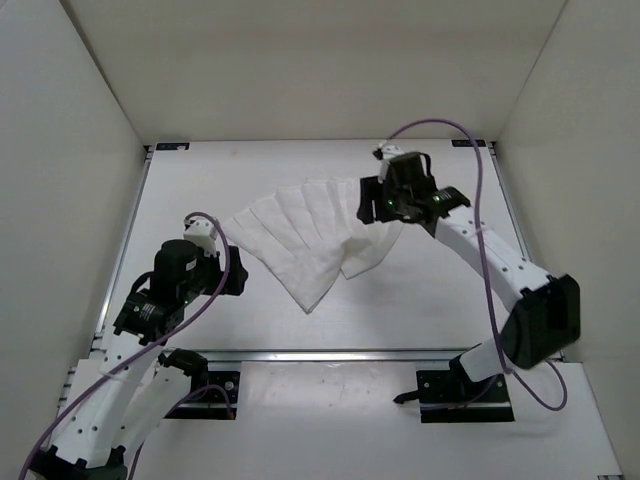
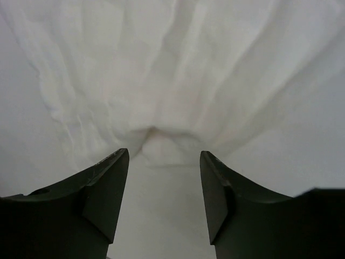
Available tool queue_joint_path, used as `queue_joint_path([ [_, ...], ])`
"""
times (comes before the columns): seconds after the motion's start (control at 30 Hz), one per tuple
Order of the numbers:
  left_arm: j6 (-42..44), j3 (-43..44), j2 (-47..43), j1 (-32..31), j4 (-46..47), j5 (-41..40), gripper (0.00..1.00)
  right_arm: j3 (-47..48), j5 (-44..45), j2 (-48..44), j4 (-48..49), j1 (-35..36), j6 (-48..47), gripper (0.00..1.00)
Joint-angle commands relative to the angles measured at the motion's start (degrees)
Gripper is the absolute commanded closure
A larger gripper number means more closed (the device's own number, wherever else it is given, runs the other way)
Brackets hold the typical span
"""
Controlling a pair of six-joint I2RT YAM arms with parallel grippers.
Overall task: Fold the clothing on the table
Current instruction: Flatten the skirt out
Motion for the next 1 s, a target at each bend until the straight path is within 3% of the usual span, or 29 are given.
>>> queue_joint_path([
  [0.0,1.1,-1.3,-2.7,0.6,2.7,2.1,0.01,-13.8,-1.6,-7.9,8.2,-2.5,7.1,0.48],
  [0.07,2.8,-1.7,-3.3,2.0,3.8,5.7,0.02,-20.9,-1.8,-12.9,10.7,-2.6,9.5,0.51],
  [0.1,3.3,-2.1,-3.3,2.3,4.6,8.4,0.12,-27.0,-2.4,-14.8,13.0,-2.1,10.6,0.51],
  [0.13,3.8,-2.3,-2.9,2.9,5.3,9.7,0.44,-28.7,-2.8,-15.6,14.3,-2.2,11.1,0.52],
  [0.2,1.0,-2.8,-1.9,3.6,6.3,11.4,0.87,-32.8,-4.4,-16.6,16.3,-2.7,13.7,0.53],
  [0.23,-0.2,-3.4,-1.3,3.5,7.7,12.7,0.93,-35.0,-4.4,-16.2,17.6,-2.3,14.6,0.53],
  [0.27,-2.6,-4.7,-1.2,3.5,11.0,16.6,0.93,-37.0,-4.8,-16.3,19.4,-2.0,15.6,0.53],
  [0.3,-7.0,-5.9,-0.7,3.2,12.5,19.5,0.79,-38.4,-5.2,-15.4,20.9,-1.4,16.7,0.53],
  [0.33,-11.8,-8.0,-0.2,1.6,16.7,20.0,0.49,-38.7,-5.3,-14.8,21.4,-1.1,17.1,0.53],
  [0.43,-21.0,-16.2,0.8,-3.4,26.5,17.1,0.36,-39.3,-5.8,-10.1,24.4,-0.1,19.5,0.45],
  [0.63,-28.5,-25.5,8.2,-7.2,39.5,13.5,0.32,-38.3,-2.8,-2.9,28.9,2.5,23.2,0.41],
  [0.87,-29.7,-26.1,20.6,-12.9,47.1,6.1,0.28,-33.9,8.5,4.5,26.5,3.6,24.3,0.39],
  [0.97,-28.8,-23.6,28.3,-14.3,48.4,5.9,0.28,-32.1,8.4,8.4,26.8,3.8,24.0,0.37],
])
